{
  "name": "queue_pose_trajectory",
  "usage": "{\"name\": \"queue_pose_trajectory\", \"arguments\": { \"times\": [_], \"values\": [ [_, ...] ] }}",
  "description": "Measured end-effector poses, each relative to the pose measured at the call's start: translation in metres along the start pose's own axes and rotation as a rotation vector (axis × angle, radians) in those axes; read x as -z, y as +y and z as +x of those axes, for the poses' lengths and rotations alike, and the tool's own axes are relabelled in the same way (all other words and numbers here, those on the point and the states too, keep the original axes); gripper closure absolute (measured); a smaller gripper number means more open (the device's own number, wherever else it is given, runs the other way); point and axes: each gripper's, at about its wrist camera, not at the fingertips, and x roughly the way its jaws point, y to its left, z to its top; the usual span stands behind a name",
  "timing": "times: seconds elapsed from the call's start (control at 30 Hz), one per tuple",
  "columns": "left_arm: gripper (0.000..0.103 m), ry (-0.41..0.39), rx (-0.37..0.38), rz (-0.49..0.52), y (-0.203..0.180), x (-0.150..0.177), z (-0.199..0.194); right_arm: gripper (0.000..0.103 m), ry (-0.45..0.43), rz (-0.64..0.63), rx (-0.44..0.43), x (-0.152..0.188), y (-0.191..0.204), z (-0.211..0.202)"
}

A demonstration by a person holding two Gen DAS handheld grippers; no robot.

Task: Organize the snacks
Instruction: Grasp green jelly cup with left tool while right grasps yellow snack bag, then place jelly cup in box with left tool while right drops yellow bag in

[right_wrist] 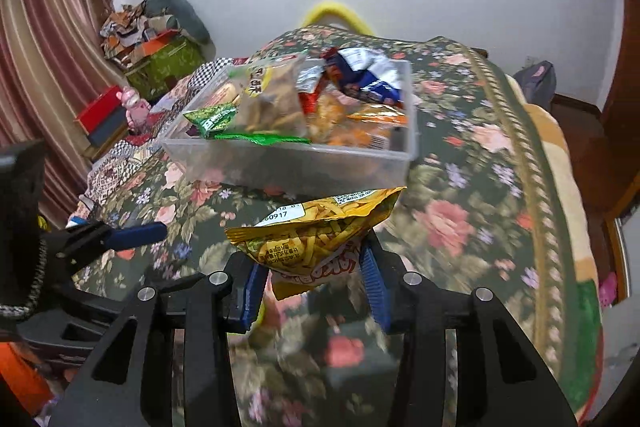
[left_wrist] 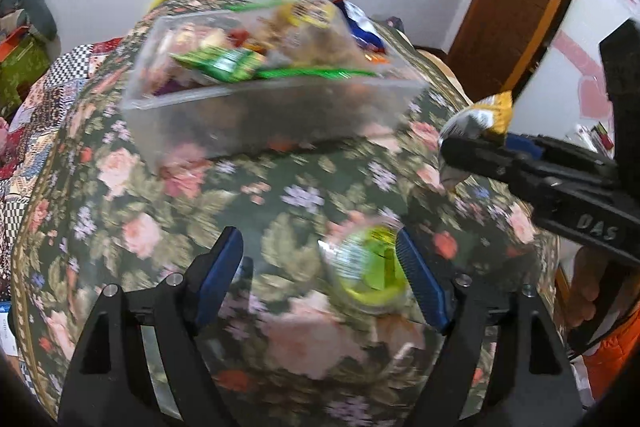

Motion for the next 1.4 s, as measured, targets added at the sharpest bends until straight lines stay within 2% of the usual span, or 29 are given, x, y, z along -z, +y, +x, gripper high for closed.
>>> {"name": "queue_pose_trajectory", "arguments": {
  "times": [0.17, 0.33, 0.4, 0.47, 0.5, 0.73, 0.93, 1.1, 1.23, 1.4],
  "values": [
    [0.022, 0.042, 0.006, 0.018, -0.027, 0.01, 0.014, 0.063, -0.008, 0.012, 0.013, 0.01, -0.006, -0.015],
    [0.022, 0.046, -0.047, 0.061, -0.038, 0.016, 0.028, 0.063, -0.006, 0.03, 0.014, 0.015, -0.011, -0.02],
    [0.026, 0.036, -0.064, 0.073, -0.039, 0.018, 0.031, 0.063, -0.007, 0.032, 0.014, 0.018, -0.014, -0.022],
    [0.042, 0.032, -0.051, 0.074, -0.036, 0.018, 0.031, 0.063, -0.008, 0.032, 0.013, 0.018, -0.014, -0.022],
    [0.045, 0.034, -0.036, 0.067, -0.034, 0.018, 0.031, 0.063, -0.008, 0.033, 0.012, 0.018, -0.014, -0.021],
    [0.045, -0.004, -0.03, 0.037, -0.021, 0.012, 0.019, 0.063, -0.013, 0.018, 0.006, 0.013, -0.007, -0.02],
    [0.045, -0.076, -0.048, 0.012, -0.002, -0.009, -0.007, 0.063, -0.042, -0.005, 0.006, -0.008, -0.001, -0.017],
    [0.045, -0.156, -0.068, -0.014, 0.02, -0.039, -0.033, 0.063, -0.071, -0.019, 0.008, -0.029, 0.001, -0.011],
    [0.045, -0.192, -0.083, -0.032, 0.036, -0.064, -0.039, 0.063, -0.086, -0.034, 0.014, -0.047, 0.003, -0.001],
    [0.045, -0.198, -0.112, -0.043, 0.057, -0.094, -0.03, 0.063, -0.078, -0.071, 0.037, -0.066, 0.007, 0.019]
  ]
}}
